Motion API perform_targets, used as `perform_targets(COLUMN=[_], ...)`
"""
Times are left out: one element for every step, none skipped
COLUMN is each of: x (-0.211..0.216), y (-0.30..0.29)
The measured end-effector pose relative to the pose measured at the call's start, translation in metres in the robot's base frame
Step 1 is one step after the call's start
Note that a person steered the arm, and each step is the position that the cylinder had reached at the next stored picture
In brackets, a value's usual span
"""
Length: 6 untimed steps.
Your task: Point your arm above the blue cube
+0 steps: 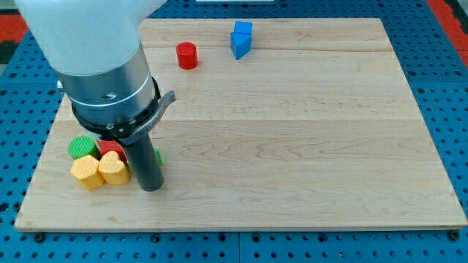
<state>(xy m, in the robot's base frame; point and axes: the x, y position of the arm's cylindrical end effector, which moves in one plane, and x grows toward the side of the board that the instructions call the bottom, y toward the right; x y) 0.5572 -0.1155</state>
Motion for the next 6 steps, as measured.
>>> perform_targets(x=[-0.015,-0.021,-0.026,-0.092,-0.18,-0.277], y=[0.0,0.004,0.076,0.168,0.281,0.307])
